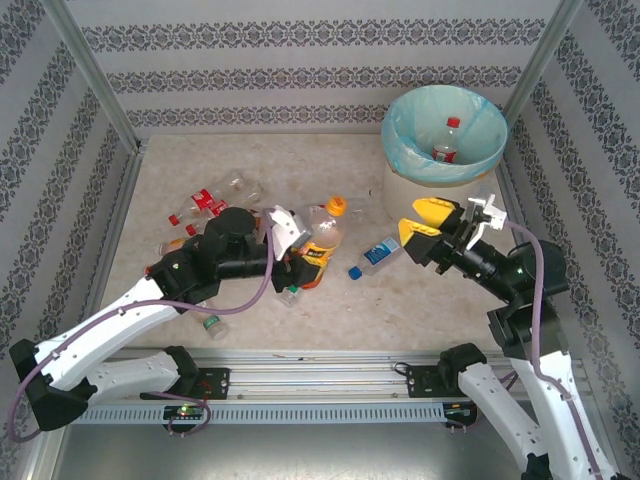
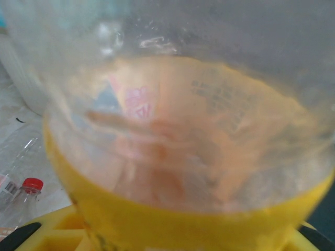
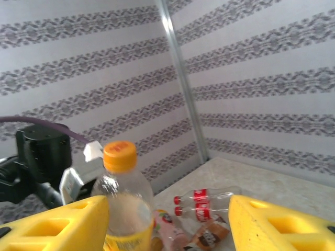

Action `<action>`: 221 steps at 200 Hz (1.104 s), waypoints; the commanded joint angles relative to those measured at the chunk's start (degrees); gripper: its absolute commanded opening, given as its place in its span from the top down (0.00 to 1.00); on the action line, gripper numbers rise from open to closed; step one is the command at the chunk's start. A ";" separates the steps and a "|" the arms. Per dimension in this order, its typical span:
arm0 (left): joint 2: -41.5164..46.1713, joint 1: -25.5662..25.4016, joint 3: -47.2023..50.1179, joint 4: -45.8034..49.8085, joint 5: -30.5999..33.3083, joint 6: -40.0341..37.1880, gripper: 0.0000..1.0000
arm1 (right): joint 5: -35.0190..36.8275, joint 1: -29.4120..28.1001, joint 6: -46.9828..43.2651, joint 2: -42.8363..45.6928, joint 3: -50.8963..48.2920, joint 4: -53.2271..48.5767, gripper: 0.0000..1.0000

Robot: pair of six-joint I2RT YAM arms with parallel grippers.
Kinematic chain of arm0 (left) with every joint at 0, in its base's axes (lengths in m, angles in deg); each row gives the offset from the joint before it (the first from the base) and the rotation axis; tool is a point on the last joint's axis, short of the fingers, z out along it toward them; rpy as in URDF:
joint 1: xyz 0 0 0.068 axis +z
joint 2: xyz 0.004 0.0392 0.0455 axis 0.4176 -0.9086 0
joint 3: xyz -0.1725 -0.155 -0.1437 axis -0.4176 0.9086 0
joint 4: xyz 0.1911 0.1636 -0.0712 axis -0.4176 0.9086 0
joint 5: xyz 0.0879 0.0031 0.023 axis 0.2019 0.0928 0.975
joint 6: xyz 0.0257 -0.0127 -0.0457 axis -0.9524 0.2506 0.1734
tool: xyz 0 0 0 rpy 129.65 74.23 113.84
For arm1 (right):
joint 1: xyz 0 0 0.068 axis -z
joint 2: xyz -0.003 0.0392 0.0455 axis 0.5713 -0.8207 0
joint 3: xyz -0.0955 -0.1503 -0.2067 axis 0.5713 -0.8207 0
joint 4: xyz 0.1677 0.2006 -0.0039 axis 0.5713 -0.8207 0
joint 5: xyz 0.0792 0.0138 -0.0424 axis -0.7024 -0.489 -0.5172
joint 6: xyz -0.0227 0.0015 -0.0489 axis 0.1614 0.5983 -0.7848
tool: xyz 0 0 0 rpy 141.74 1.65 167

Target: Put the plastic bottles in the bin

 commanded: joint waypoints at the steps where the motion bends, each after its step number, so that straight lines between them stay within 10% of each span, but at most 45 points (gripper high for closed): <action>1: -1.31 -1.82 -1.36 -1.05 2.28 -3.61 1.00 | -4.49 -2.52 1.02 -2.55 2.50 2.81 0.38; 82: -3.51 -4.29 -2.13 -0.43 1.80 -6.13 1.00 | 3.46 -20.40 -13.61 -9.37 7.73 -6.19 0.41; 221: 0.42 -6.65 1.91 -1.61 6.08 -7.33 1.00 | 24.29 -26.41 -20.02 -8.89 8.03 -10.62 0.36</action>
